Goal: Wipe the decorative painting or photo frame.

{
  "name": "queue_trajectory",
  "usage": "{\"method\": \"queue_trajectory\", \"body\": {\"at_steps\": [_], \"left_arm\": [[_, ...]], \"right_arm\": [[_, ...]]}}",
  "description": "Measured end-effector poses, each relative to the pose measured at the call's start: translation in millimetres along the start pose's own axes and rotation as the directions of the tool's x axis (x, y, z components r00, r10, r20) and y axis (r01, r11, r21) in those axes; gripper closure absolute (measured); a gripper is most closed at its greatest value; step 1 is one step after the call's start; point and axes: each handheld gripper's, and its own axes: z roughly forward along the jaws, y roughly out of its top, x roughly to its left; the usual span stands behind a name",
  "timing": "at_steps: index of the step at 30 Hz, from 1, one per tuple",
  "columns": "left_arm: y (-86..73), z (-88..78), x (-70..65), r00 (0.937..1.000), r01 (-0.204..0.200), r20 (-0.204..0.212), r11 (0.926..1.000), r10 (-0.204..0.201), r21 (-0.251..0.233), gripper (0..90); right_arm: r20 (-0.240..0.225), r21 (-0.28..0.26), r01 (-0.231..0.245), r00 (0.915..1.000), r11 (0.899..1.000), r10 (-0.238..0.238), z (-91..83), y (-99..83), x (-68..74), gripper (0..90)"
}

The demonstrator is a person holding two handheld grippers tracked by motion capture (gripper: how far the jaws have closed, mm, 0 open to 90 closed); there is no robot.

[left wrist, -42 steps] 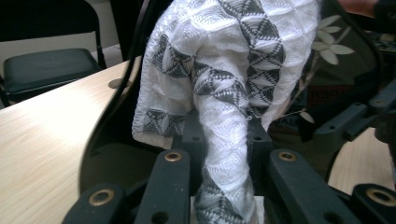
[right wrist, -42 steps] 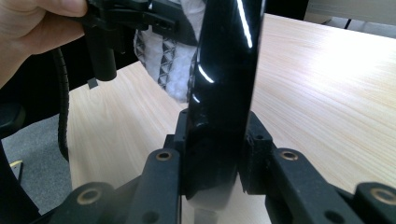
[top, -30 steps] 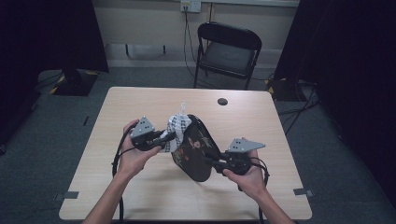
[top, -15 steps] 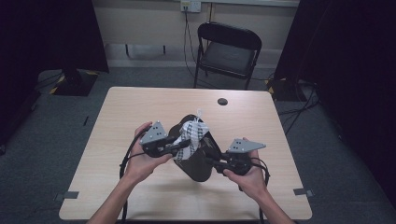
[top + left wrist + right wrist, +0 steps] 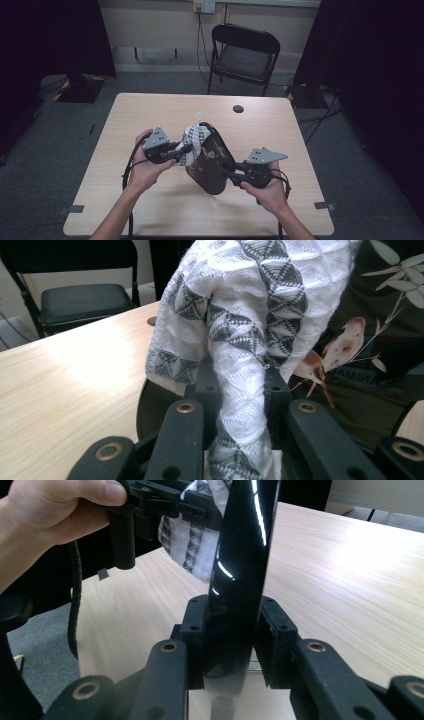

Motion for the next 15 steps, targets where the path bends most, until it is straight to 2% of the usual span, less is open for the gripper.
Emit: {"method": "queue_trajectory", "body": {"at_steps": [4, 10, 13, 15], "left_arm": [[1.4, 1.3, -5.0, 0.9998, -0.012, 0.014, 0.9999, 0.012, 0.001, 76.3], [1.9, 8.4, -22.2, 0.9963, -0.022, 0.083, 0.9997, 0.022, 0.001, 76.0], [1.3, 9.8, -22.4, 0.9965, -0.034, 0.077, 0.9994, 0.033, 0.009, 76.2], [0.4, 8.0, -16.9, 0.9985, -0.035, 0.043, 0.9992, 0.034, 0.019, 76.3]], "right_arm": [[0.006, -0.002, -0.011, 0.9999, 1.0, 0.011, -1.5, -0.7, -1.1, 71.8], [0.044, -0.011, -0.024, 0.9987, 1.0, 0.024, -1.4, -1.3, -4.8, 78.2], [0.063, -0.012, -0.022, 0.9977, 1.0, 0.023, -2.7, -1.3, -5.4, 79.9], [0.076, -0.023, -0.03, 0.9966, 0.999, 0.032, -3.6, -1.9, -5.9, 80.9]]}}
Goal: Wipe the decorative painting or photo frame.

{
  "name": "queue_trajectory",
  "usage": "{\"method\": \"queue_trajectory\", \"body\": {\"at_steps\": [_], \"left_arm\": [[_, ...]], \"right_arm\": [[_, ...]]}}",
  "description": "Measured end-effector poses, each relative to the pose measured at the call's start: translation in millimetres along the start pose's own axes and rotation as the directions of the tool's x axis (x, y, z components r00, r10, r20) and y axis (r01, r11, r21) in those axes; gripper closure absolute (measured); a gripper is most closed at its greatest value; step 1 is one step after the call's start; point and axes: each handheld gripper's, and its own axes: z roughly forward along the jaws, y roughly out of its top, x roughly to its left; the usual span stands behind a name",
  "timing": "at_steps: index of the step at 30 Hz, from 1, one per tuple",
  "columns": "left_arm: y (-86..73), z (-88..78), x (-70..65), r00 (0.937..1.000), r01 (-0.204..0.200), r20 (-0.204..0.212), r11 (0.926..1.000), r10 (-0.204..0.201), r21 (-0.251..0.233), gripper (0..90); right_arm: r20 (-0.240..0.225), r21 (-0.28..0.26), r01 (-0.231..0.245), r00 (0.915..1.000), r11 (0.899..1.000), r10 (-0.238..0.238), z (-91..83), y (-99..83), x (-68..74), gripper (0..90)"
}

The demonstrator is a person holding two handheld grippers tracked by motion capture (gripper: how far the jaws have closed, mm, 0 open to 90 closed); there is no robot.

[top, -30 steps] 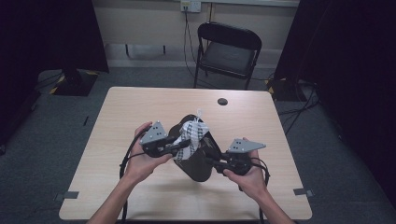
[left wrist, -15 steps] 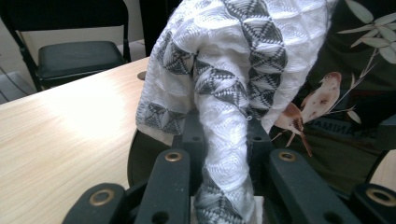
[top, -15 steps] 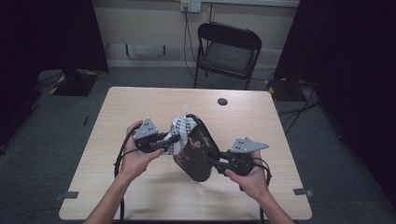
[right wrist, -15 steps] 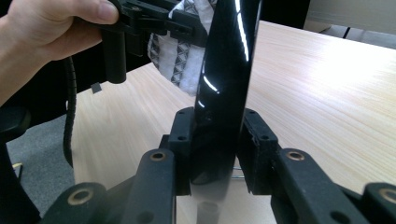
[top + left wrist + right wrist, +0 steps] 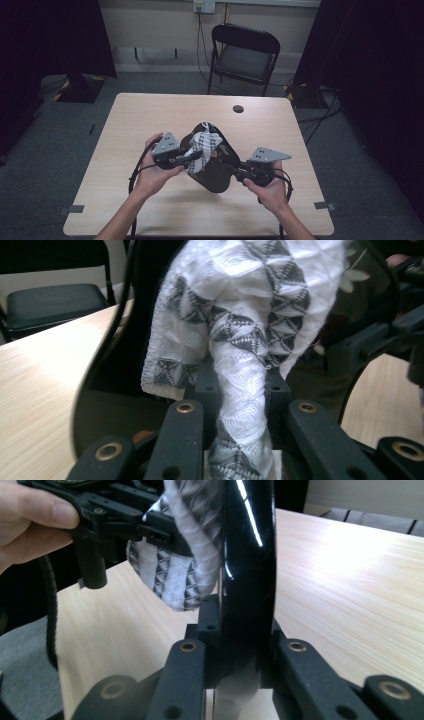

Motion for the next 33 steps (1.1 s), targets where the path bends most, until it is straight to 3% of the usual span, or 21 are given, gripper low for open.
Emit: {"method": "queue_trajectory", "body": {"at_steps": [2, 4, 7, 10, 12, 15, 18, 21, 23, 26, 31, 33], "left_arm": [[-2.4, -3.5, 8.8, 0.9991, 0.011, -0.04, 0.9999, -0.011, 0.007, 76.3], [-5.5, -7.1, 17.7, 0.997, 0.052, -0.058, 0.9986, -0.052, -0.002, 76.3], [-8.6, -11.2, 26.5, 0.993, 0.064, -0.099, 0.9979, -0.065, -0.007, 76.3], [-9.3, -10.6, 25.6, 0.995, 0.063, -0.077, 0.998, -0.064, -0.007, 76.4], [-8.1, -7.7, 19.7, 0.997, 0.067, -0.037, 0.9977, -0.067, -0.011, 76.3], [-5.3, 0.4, 4.3, 0.9995, 0.029, 0.014, 0.9996, -0.029, 0.0, 76.3], [-2.7, 6.5, -7.5, 0.9995, -0.018, 0.028, 0.9997, 0.018, 0.019, 76.1], [-1.8, 7.7, -8.3, 0.9995, -0.022, 0.024, 0.9996, 0.022, 0.017, 76.2], [-3.1, 5.6, -2.2, 0.9999, -0.009, 0.01, 0.9999, 0.009, 0.014, 76.1], [-6.3, -0.9, 11.7, 0.9987, 0.019, -0.047, 0.9998, -0.019, 0.009, 76.2], [-17.7, -5.8, 30.3, 0.9911, 0.086, -0.105, 0.996, -0.083, 0.025, 76.0], [-18.5, -6.1, 32.0, 0.9909, 0.075, -0.114, 0.9966, -0.071, 0.033, 76.0]], "right_arm": [[-0.001, -0.005, -0.004, 1.0, 1.0, 0.004, 0.0, -0.5, -0.7, 80.8], [0.0, -0.003, -0.001, 1.0, 1.0, 0.001, 0.2, -0.1, -0.3, 80.9], [0.0, -0.003, -0.001, 1.0, 1.0, 0.001, 0.6, 0.2, -0.1, 81.0], [0.0, -0.002, -0.004, 1.0, 1.0, 0.004, 0.9, 0.5, 0.0, 81.1], [0.003, 0.0, -0.004, 1.0, 1.0, 0.004, 1.0, 0.9, 0.2, 81.1], [0.007, 0.001, -0.004, 1.0, 1.0, 0.004, 0.9, 1.0, 0.8, 81.1], [0.007, -0.002, -0.008, 0.9999, 1.0, 0.008, 0.5, 0.4, -0.5, 81.0], [0.009, -0.002, -0.01, 0.9999, 1.0, 0.01, -0.1, 0.2, -1.5, 81.1], [0.009, -0.003, -0.008, 0.9999, 1.0, 0.008, 0.1, 0.2, -1.4, 81.0], [0.01, -0.004, -0.006, 0.9999, 1.0, 0.007, 0.6, 0.5, -1.2, 81.1], [0.008, -0.004, -0.008, 0.9999, 1.0, 0.008, 1.2, 1.0, -0.9, 80.9], [0.008, -0.005, -0.009, 0.9999, 1.0, 0.009, 1.5, 1.0, -0.6, 80.8]]}}
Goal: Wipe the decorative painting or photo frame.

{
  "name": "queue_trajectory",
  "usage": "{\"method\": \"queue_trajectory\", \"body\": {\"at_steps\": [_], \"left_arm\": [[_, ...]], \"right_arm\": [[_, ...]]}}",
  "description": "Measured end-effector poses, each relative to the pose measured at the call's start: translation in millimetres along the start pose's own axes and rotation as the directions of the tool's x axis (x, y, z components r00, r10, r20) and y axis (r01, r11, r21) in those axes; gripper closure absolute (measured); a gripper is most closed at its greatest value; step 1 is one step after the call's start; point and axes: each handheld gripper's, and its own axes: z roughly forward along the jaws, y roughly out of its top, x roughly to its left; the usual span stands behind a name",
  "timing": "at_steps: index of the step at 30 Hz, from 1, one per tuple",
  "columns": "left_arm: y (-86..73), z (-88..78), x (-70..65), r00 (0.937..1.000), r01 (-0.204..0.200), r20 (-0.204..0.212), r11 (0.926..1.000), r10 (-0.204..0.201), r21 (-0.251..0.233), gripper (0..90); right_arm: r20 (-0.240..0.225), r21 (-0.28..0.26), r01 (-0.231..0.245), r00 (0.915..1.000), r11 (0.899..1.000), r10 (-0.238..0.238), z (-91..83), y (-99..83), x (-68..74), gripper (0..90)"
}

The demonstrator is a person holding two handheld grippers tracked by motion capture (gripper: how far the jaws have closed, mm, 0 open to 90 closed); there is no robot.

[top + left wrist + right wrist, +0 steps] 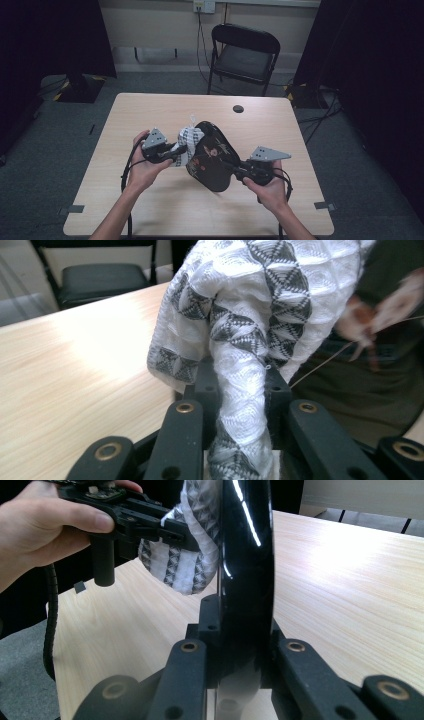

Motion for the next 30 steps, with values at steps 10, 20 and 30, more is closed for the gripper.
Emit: {"method": "queue_trajectory", "body": {"at_steps": [10, 20, 30], "left_arm": [[10.4, 8.7, -37.1, 0.9871, -0.055, 0.15, 0.9984, 0.056, -0.011, 75.9], [3.7, 0.6, -6.0, 0.9991, -0.009, 0.042, 0.9999, 0.009, -0.007, 75.9], [1.5, 3.7, -12.1, 0.9979, -0.022, 0.06, 0.9997, 0.023, -0.013, 76.0]], "right_arm": [[0.003, 0.001, -0.004, 1.0, 1.0, 0.004, 0.1, 0.0, -0.2, 80.9], [-0.003, 0.0, -0.005, 1.0, 1.0, 0.005, 0.2, 0.0, -0.7, 80.9], [-0.002, 0.002, -0.005, 1.0, 1.0, 0.005, 0.7, 0.7, -0.9, 80.7]]}}
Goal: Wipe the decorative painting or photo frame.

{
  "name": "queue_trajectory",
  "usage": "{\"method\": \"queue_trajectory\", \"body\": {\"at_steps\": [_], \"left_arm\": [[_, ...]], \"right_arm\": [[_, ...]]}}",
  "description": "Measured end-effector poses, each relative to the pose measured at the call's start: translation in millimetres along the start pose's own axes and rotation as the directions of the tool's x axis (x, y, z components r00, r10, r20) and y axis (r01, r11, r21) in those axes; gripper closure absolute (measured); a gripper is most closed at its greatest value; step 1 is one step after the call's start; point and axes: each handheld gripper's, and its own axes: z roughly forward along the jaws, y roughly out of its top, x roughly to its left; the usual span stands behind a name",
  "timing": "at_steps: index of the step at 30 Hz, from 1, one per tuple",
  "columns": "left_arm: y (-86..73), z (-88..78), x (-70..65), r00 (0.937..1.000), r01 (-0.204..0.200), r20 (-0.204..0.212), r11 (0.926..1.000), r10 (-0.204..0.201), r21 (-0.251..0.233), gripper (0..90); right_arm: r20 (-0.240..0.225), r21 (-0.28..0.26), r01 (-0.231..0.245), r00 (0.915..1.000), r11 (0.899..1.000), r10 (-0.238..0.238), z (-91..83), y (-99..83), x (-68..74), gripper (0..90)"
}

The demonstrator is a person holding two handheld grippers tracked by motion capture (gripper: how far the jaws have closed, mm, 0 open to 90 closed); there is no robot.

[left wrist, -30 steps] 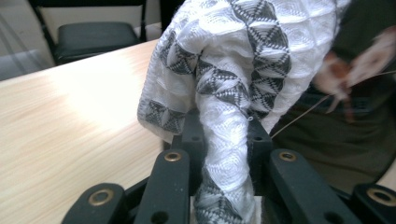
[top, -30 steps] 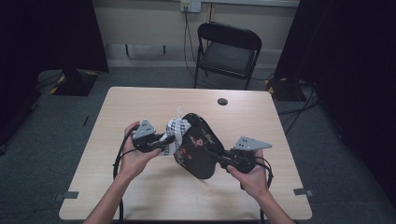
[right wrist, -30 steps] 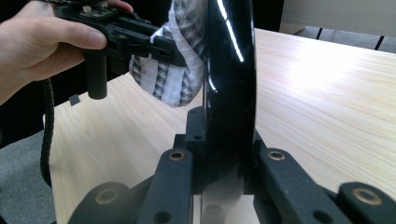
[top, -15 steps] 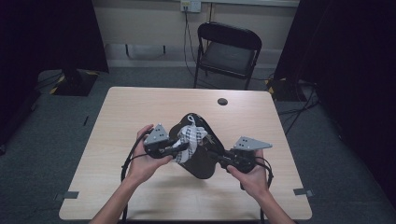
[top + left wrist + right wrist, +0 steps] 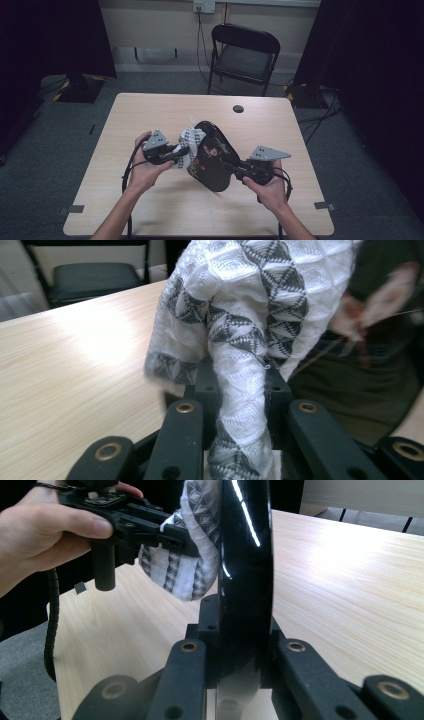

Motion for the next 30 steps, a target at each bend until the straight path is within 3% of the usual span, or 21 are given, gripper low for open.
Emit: {"method": "queue_trajectory", "body": {"at_steps": [4, 7, 11, 15, 20, 24, 27, 30], "left_arm": [[5.3, 5.5, -18.2, 0.9975, -0.035, 0.061, 0.9994, 0.035, -0.001, 75.9], [6.3, 8.9, -24.5, 0.9944, -0.039, 0.098, 0.9992, 0.039, 0.002, 75.7], [6.6, 7.6, -19.5, 0.9972, -0.018, 0.072, 0.9998, 0.018, -0.011, 75.7], [2.5, 0.8, -0.9, 0.9999, 0.011, 0.005, 0.9997, -0.011, -0.02, 75.7], [-11.9, -2.3, 20.2, 0.9943, 0.077, -0.073, 0.997, -0.078, -0.005, 75.6], [-10.9, 0.1, 14.7, 0.9968, 0.063, -0.05, 0.998, -0.063, -0.001, 75.7], [-5.0, 4.3, 0.6, 0.9997, 0.023, 0.012, 0.9997, -0.023, -0.005, 75.7], [-0.3, 11.0, -18.3, 0.9977, -0.015, 0.066, 0.9999, 0.015, -0.001, 75.5]], "right_arm": [[0.001, 0.0, 0.0, 1.0, 1.0, 0.0, -0.3, -0.3, -0.5, 80.8], [0.002, 0.0, 0.001, 1.0, 1.0, -0.001, -0.5, -0.3, -1.0, 80.9], [0.003, -0.001, 0.0, 1.0, 1.0, 0.0, -0.7, -0.3, -1.6, 80.8], [0.002, -0.001, 0.001, 1.0, 1.0, -0.001, -0.4, -0.2, -1.3, 80.8], [0.002, -0.003, 0.0, 1.0, 1.0, 0.0, 0.1, 0.0, -1.1, 80.6], [-0.004, -0.006, 0.001, 1.0, 1.0, -0.001, 0.8, 0.1, -1.6, 80.1], [-0.003, -0.007, -0.001, 1.0, 1.0, 0.001, 0.9, -0.2, -2.0, 80.1], [0.001, -0.006, 0.0, 1.0, 1.0, 0.0, 0.5, -0.3, -2.5, 80.2]]}}
